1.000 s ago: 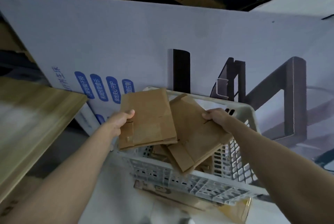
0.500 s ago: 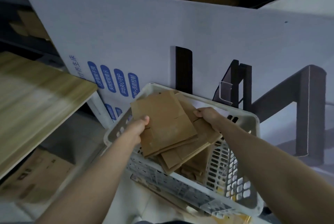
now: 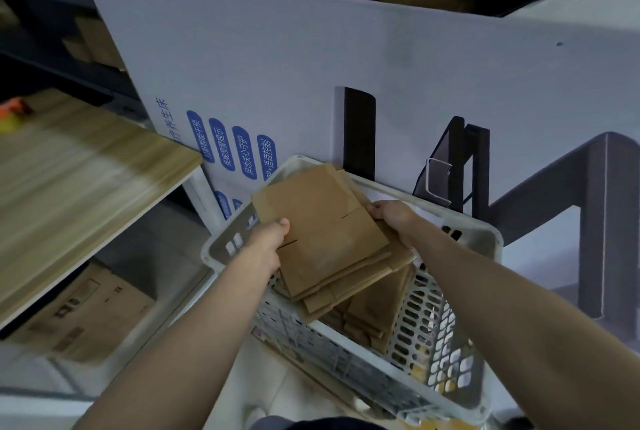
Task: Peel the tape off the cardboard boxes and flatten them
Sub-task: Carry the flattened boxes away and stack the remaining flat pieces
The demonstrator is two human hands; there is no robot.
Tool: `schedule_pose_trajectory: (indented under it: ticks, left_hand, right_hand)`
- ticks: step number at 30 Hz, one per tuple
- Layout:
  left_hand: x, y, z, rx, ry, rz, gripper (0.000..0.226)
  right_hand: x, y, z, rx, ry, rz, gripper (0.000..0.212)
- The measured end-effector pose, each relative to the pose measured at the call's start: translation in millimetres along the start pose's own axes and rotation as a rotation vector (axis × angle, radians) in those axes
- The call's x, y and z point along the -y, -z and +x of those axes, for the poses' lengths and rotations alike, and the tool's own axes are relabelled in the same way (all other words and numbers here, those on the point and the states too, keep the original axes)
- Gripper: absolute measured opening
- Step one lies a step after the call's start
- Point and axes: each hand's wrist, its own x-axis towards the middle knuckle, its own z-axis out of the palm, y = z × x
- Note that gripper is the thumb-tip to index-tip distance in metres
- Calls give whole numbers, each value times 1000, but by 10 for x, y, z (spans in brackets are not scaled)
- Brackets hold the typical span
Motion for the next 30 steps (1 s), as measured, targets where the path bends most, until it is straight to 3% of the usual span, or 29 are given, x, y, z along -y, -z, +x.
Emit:
schedule_pose_trajectory:
  ticks: [5,9,11,14,18,24,28,30]
  left_hand:
    - [24,-109,-33,13,-10,-30,49]
    - [101,-85,4,-68,-121,-157,58]
    - [105,-65,1,-41,-74,-195,57]
    - [77,-75,-23,106,19,-196,23]
    - [96,-115,23,169,40,-285,41]
    - [315,-325,47,207,85,-405,50]
    - [532,-389,31,310,213,-325,44]
    - [516,-280,127,270,219,-210,45]
  right_hand:
    - [45,-55,26,28,7,86,27]
    - [59,13,56,40,-5,88,27]
    - [90,83,71,62,-42,137,30]
    - [153,213,54,142,-88,138,48]
    - [78,367,-7,70,-111,-57,76]
    - [-354,89,-55,-105,-89,702,43]
    - [-506,-205,-80,-129,-163,638,39]
    - [-545,-159,-72,-155,-184,578,44]
